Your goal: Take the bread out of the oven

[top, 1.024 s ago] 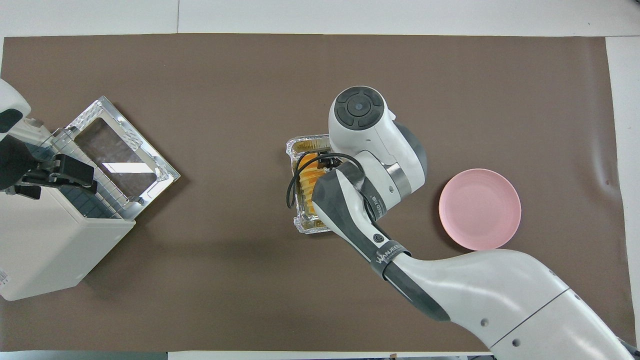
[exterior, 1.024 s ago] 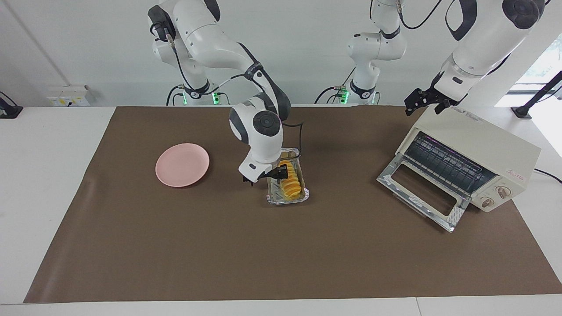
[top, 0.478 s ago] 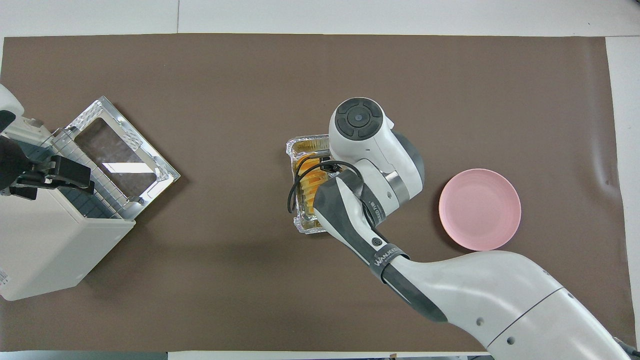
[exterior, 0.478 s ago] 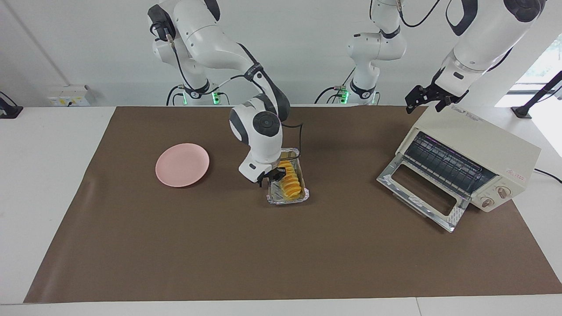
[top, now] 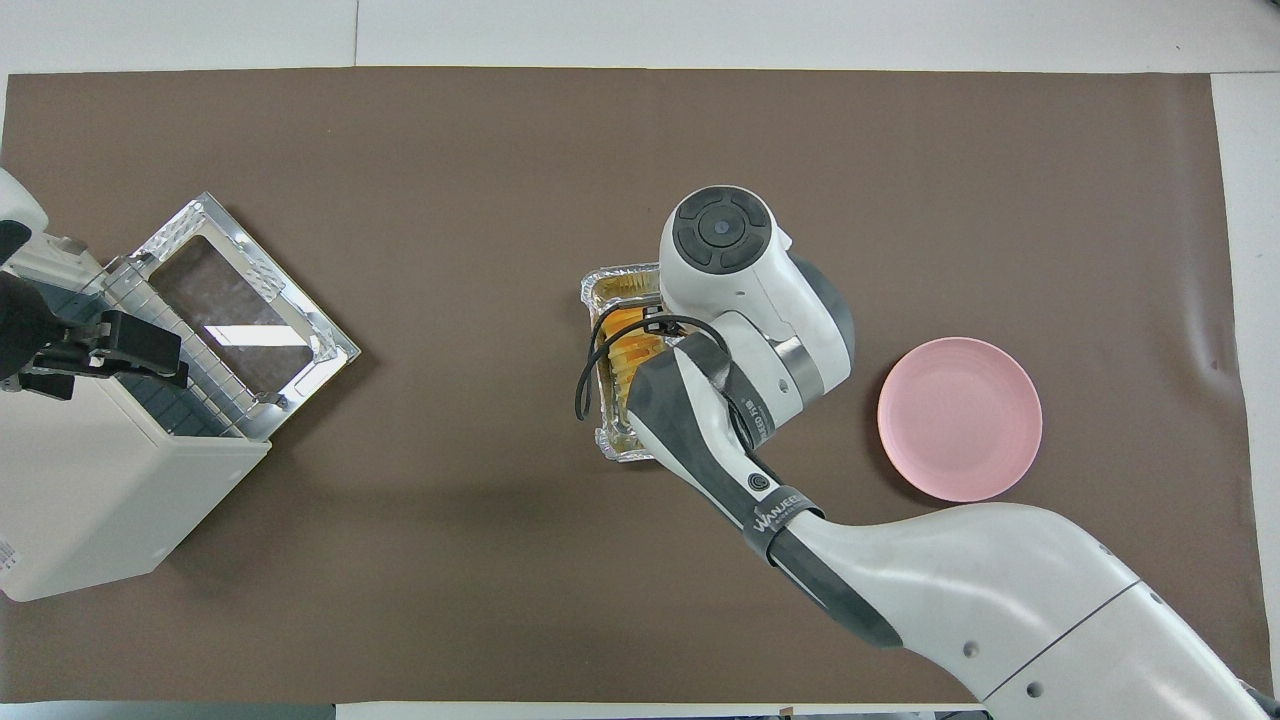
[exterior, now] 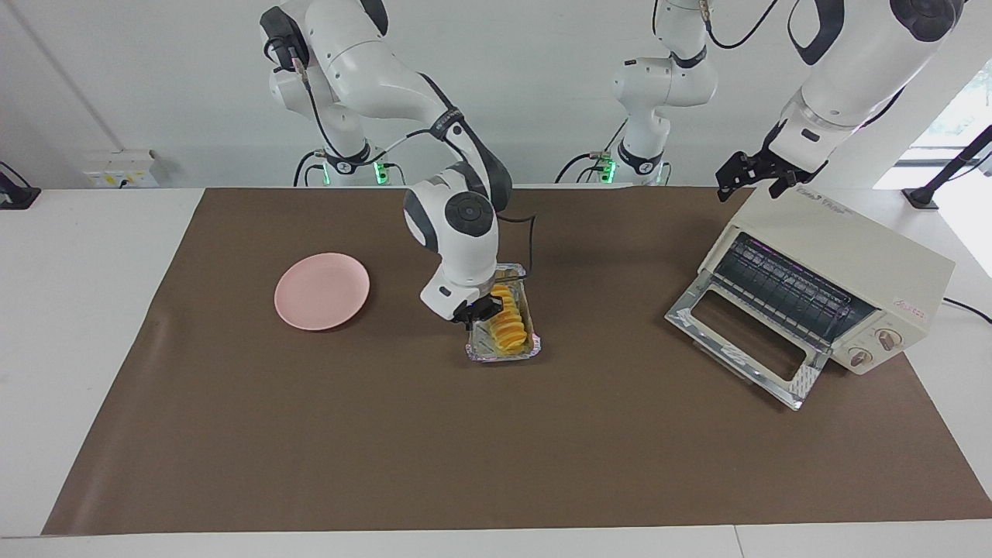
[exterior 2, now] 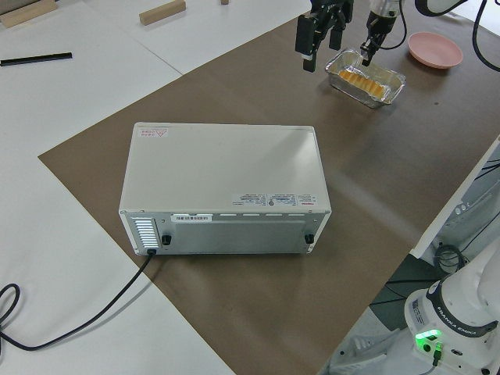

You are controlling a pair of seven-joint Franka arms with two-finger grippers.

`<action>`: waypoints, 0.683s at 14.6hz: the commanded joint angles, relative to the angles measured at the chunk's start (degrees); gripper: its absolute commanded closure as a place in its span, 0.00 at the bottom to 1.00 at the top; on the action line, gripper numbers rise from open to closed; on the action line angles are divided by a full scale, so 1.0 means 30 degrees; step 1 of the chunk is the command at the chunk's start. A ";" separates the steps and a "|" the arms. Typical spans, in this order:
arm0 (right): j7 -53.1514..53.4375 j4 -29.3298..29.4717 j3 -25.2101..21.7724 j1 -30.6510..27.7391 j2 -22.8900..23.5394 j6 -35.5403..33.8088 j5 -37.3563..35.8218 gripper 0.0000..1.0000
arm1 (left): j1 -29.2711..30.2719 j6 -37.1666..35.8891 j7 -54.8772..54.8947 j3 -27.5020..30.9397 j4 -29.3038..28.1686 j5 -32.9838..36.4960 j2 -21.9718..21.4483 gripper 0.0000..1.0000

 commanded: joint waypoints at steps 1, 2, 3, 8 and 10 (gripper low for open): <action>-0.0400 0.3757 0.0098 -0.1583 0.0864 -0.3162 -0.0037 1.00 | 0.0307 0.0311 0.0075 -0.0120 -0.0217 -0.0148 -0.0305 0.00; -0.1042 0.4494 0.0127 -0.2113 0.1011 -0.3608 -0.0009 1.00 | 0.0307 0.0311 0.0046 -0.0120 -0.0217 -0.0148 -0.0305 0.00; -0.1803 0.4994 0.0098 -0.2727 0.1042 -0.3844 0.0311 1.00 | 0.0278 0.0311 0.0046 -0.0120 -0.0217 -0.0148 -0.0305 0.00; -0.7775 0.5527 0.0068 -0.7176 0.1246 -0.3614 0.0753 1.00 | 0.0278 0.0311 0.0046 -0.0120 -0.0217 -0.0148 -0.0305 0.00; -0.9711 0.5498 0.0068 -0.8324 0.1335 -0.3175 0.0783 1.00 | 0.0277 0.0311 0.0046 -0.0120 -0.0217 -0.0148 -0.0305 0.00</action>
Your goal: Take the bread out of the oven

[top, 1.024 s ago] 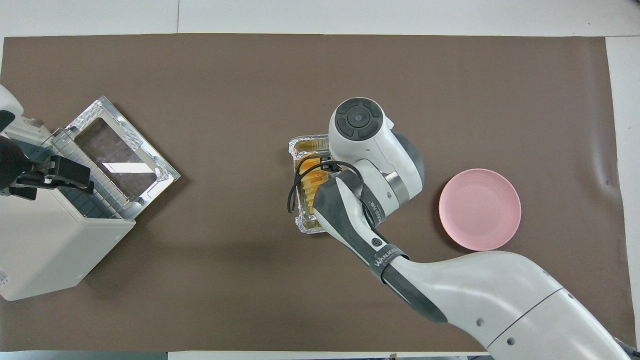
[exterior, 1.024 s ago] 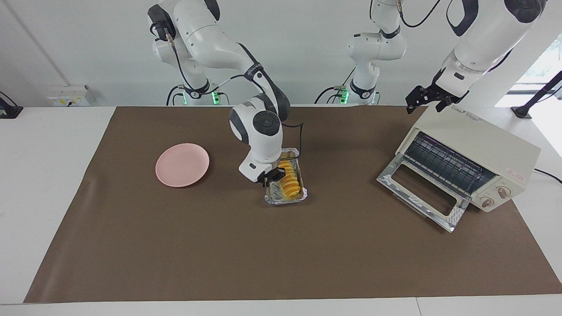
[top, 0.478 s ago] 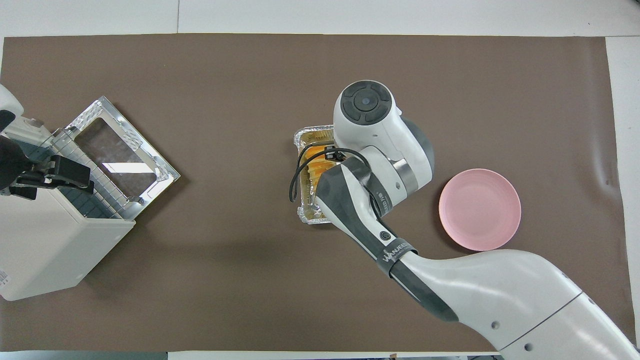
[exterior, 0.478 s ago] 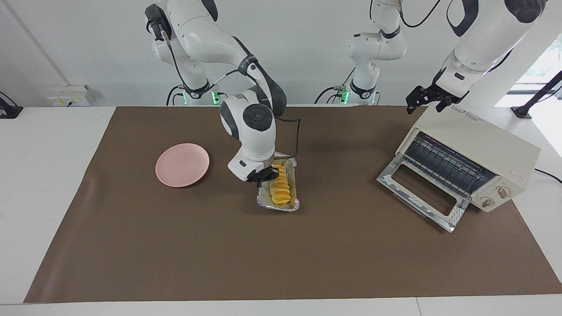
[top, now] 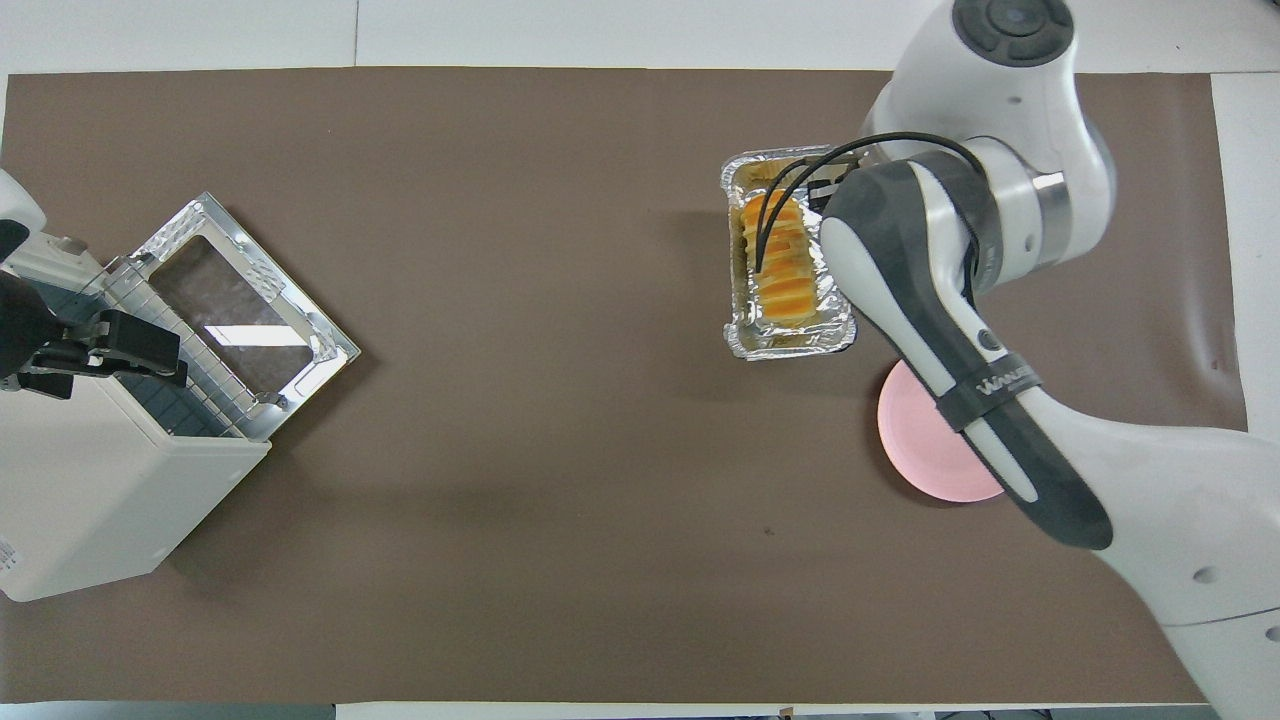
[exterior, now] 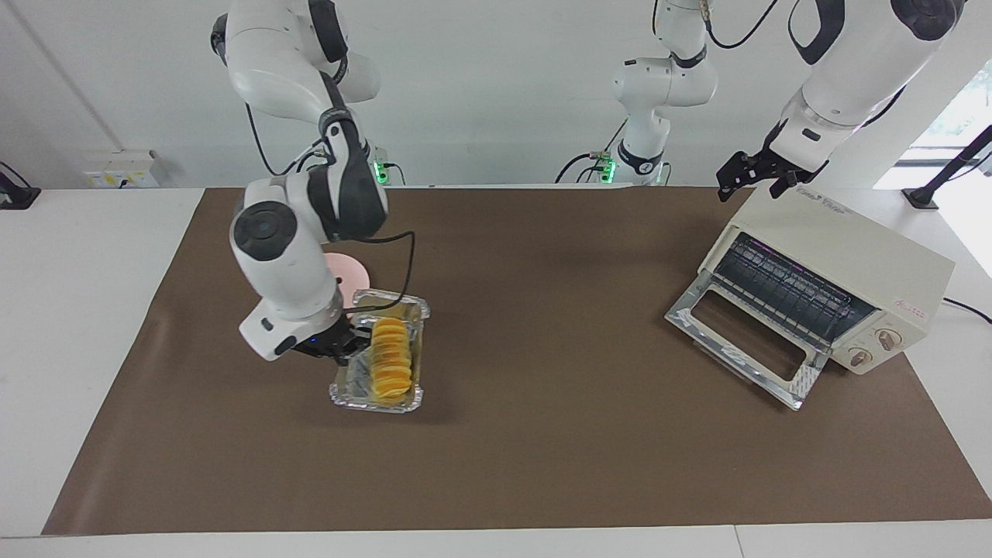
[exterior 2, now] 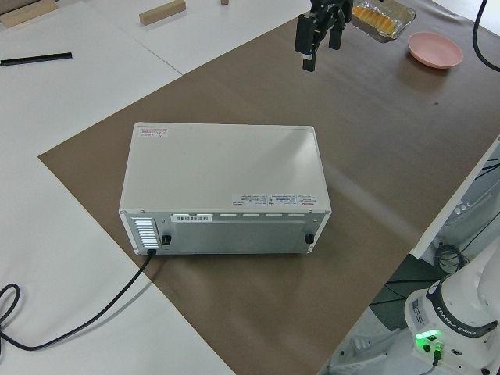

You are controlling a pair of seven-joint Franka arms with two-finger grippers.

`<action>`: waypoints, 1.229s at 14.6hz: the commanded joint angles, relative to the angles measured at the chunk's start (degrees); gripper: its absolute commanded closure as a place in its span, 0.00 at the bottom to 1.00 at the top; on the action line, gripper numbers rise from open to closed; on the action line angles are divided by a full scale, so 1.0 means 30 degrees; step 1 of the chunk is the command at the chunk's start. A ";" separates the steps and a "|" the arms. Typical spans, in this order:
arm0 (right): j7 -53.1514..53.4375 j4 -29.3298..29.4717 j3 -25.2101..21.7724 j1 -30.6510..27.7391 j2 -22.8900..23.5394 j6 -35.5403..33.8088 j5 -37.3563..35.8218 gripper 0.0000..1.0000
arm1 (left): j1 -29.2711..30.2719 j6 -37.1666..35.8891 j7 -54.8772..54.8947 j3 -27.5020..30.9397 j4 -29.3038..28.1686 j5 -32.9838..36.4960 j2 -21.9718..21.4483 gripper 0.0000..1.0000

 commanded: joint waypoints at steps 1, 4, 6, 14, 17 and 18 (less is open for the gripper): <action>-0.2582 0.0615 0.0307 -0.1440 0.0697 0.0393 0.0569 1.00 | 0.0272 0.0266 0.0047 -0.0127 -0.0221 -0.0148 -0.0295 0.00; -0.4962 0.0644 0.0277 -0.2439 0.1400 0.0861 0.0952 1.00 | 0.0301 0.0266 0.0047 -0.0127 -0.0221 -0.0148 -0.0295 0.00; -0.5255 0.0499 0.0248 -0.2471 0.1576 0.0950 0.0689 1.00 | 0.0272 0.0266 0.0047 -0.0127 -0.0221 -0.0148 -0.0295 0.00; -0.6576 -0.2723 0.0219 -0.2676 0.0905 0.4202 0.0688 1.00 | 0.0272 0.0266 0.0047 -0.0127 -0.0221 -0.0148 -0.0295 0.00; -0.6663 -0.3018 0.0219 -0.2706 0.0758 0.4175 0.0688 0.00 | 0.0272 0.0266 0.0047 -0.0127 -0.0221 -0.0148 -0.0295 0.00; -0.6664 -0.2989 0.0219 -0.2705 0.0613 0.3999 0.0659 0.00 | 0.0301 0.0266 0.0047 -0.0127 -0.0221 -0.0148 -0.0295 0.00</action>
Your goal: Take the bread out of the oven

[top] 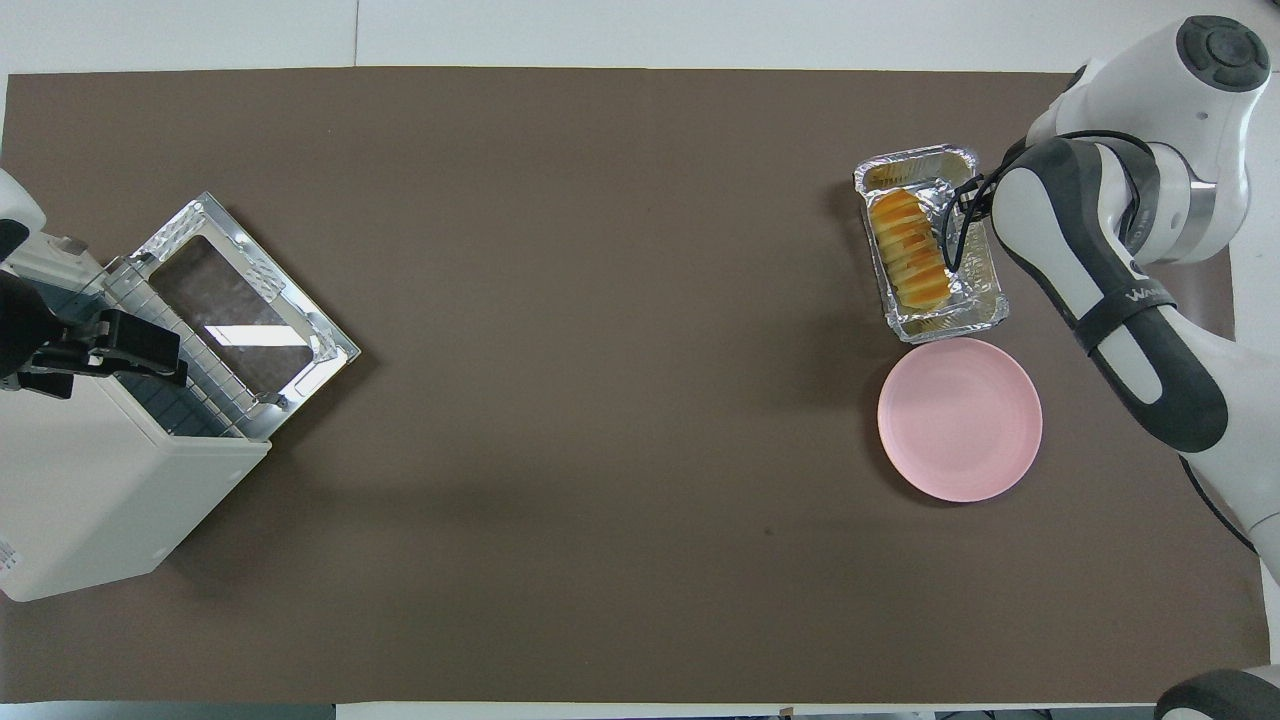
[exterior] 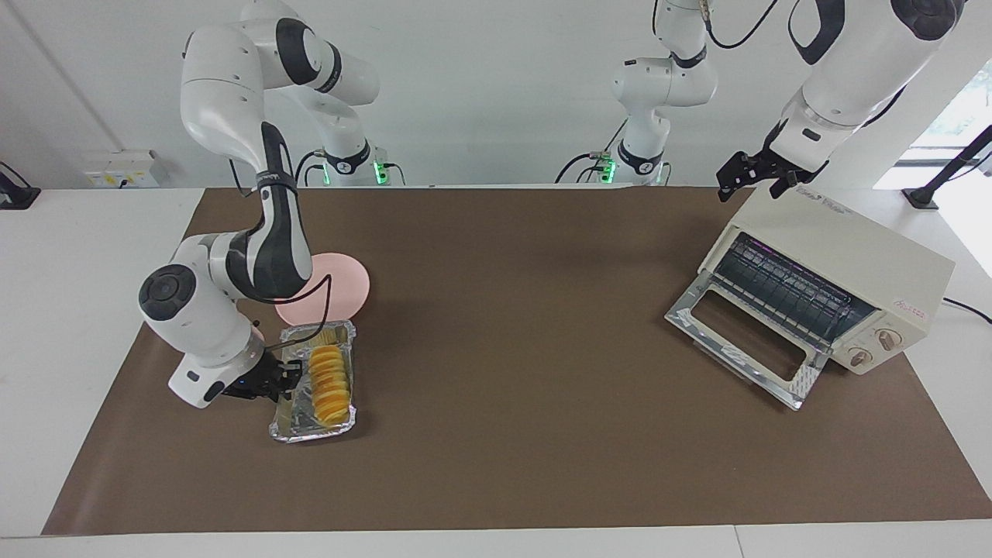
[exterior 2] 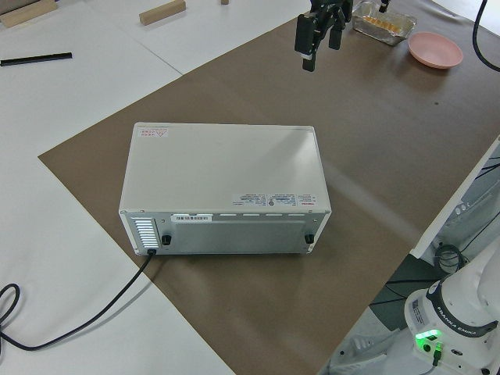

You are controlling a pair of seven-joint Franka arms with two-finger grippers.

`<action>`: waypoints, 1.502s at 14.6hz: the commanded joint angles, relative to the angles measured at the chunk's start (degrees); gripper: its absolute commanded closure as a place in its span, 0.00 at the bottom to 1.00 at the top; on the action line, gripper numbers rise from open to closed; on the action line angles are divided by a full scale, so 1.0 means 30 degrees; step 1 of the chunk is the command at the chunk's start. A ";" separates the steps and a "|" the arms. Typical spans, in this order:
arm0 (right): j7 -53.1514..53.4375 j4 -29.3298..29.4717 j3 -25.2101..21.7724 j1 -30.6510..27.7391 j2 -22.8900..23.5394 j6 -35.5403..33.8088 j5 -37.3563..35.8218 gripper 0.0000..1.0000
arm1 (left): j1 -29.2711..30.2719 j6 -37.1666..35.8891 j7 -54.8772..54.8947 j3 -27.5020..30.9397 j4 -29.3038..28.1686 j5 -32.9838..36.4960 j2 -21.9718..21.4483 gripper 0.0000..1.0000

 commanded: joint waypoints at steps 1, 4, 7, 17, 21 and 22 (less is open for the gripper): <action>-0.0559 -0.0870 0.0158 -0.0257 -0.0988 -0.0292 0.0034 0.00 | 0.0271 0.0248 0.0048 -0.0128 -0.0221 -0.0148 -0.0295 0.00; -0.0209 -0.0637 0.0011 -0.0052 -0.1458 -0.1029 -0.0842 0.00 | 0.0300 0.0248 0.0048 -0.0128 -0.0221 -0.0148 -0.0295 0.00; 0.2158 -0.0081 0.0099 0.0648 -0.1781 -0.1000 -0.0787 0.00 | 0.0271 0.0248 0.0048 -0.0128 -0.0221 -0.0148 -0.0295 0.00; 0.5505 -0.1508 -0.0018 0.2878 -0.1458 0.2042 -0.2511 0.00 | 0.0300 0.0248 0.0048 -0.0128 -0.0250 -0.0148 -0.0295 0.00; 0.5475 -0.1895 -0.0047 0.2264 -0.1430 0.2486 -0.3189 0.00 | 0.0300 0.0248 0.0048 -0.0128 -0.0221 -0.0148 -0.0295 0.00; 0.5679 -0.1925 -0.0047 0.2234 -0.1371 0.2545 -0.3102 0.00 | 0.0300 0.0248 0.0048 -0.0128 -0.0221 -0.0148 -0.0295 0.00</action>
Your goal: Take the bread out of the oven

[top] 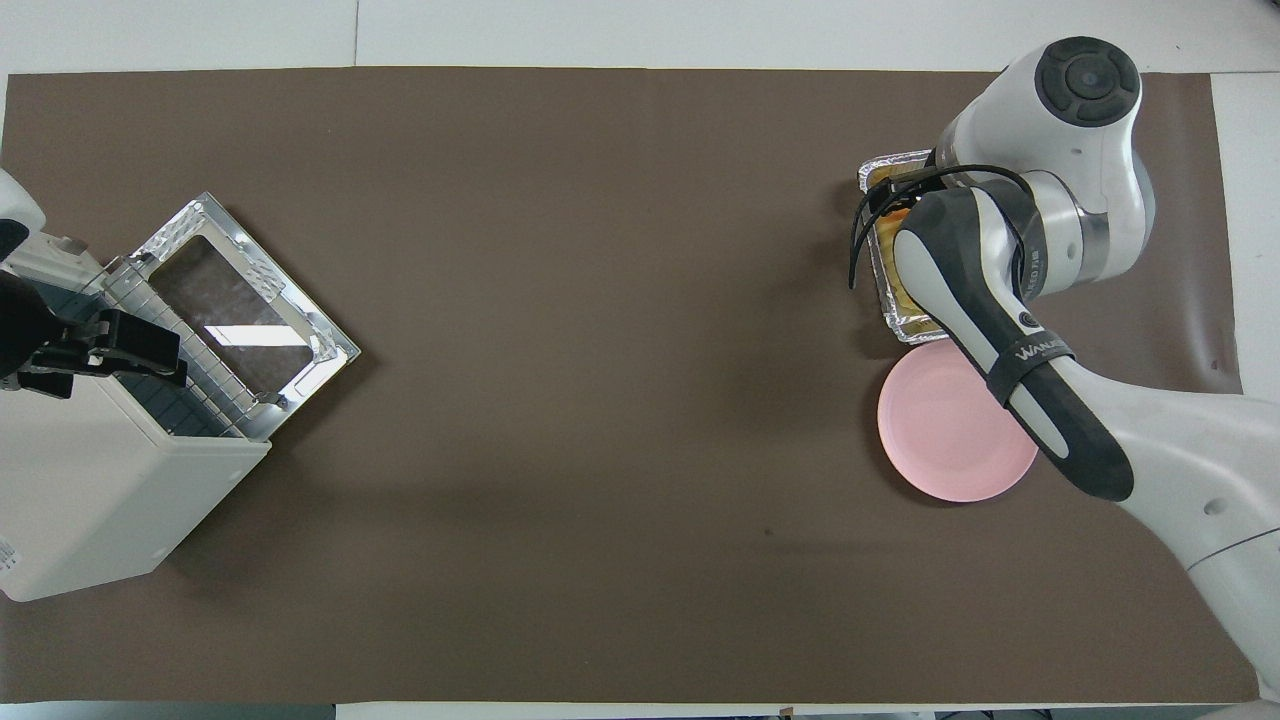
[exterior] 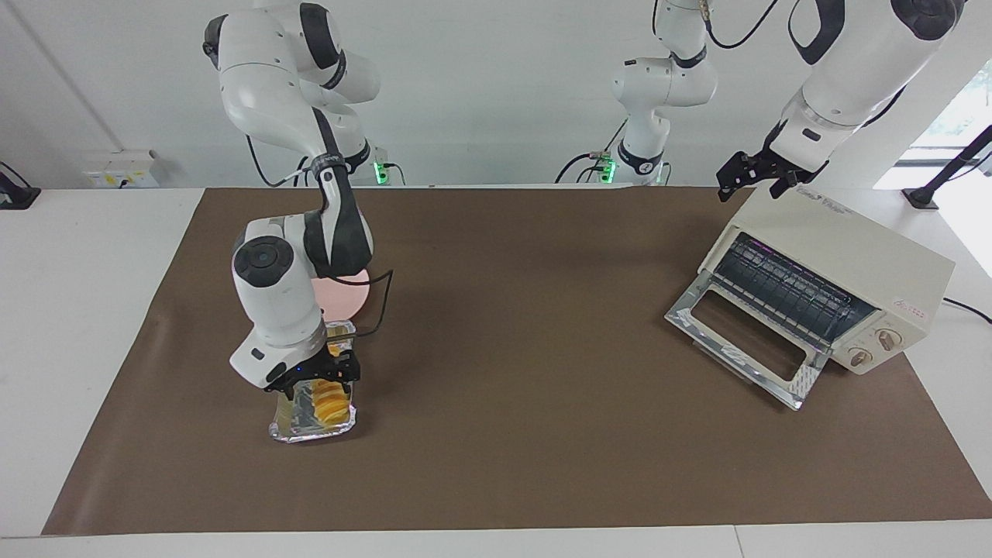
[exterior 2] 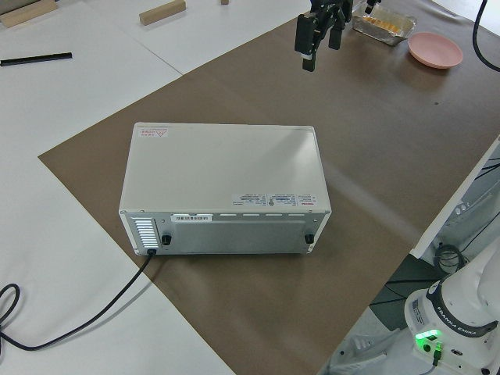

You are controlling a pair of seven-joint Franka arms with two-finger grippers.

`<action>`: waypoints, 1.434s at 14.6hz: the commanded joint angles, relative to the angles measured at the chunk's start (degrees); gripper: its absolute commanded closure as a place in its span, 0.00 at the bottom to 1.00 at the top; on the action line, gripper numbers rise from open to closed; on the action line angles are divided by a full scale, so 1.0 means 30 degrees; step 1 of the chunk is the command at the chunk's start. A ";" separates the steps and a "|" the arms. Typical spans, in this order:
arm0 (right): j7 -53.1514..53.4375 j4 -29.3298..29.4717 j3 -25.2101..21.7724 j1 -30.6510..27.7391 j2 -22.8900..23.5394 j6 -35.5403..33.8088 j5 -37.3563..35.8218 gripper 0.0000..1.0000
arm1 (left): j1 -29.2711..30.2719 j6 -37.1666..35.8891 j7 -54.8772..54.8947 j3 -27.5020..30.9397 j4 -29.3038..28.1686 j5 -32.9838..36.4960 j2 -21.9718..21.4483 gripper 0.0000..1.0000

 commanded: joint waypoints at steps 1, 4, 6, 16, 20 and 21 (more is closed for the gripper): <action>0.0725 -0.0512 0.0199 -0.0318 -0.0051 0.0544 -0.0317 0.00 | 0.0270 0.0240 0.0048 -0.0128 -0.0221 -0.0148 -0.0295 0.00; 0.2251 -0.0979 0.0228 -0.0317 0.0184 0.1273 -0.0200 0.00 | 0.0270 0.0240 0.0048 -0.0128 -0.0221 -0.0148 -0.0295 0.00; 0.2545 -0.1828 0.0228 -0.0434 0.0098 0.2299 -0.0112 0.00 | 0.0270 0.0240 0.0048 -0.0128 -0.0221 -0.0148 -0.0295 0.00; 0.3308 -0.2535 0.0257 -0.0464 -0.0167 0.2449 0.0444 1.00 | 0.0299 0.0240 0.0048 -0.0128 -0.0221 -0.0148 -0.0295 0.00; 0.3162 -0.2272 0.0257 -0.0464 -0.0517 0.1719 0.0416 1.00 | 0.0270 0.0240 0.0048 -0.0128 -0.0221 -0.0148 -0.0295 0.00; 0.3103 -0.2184 0.0257 -0.0464 -0.0808 0.1368 0.0386 1.00 | 0.0299 0.0240 0.0048 -0.0128 -0.0221 -0.0148 -0.0295 0.00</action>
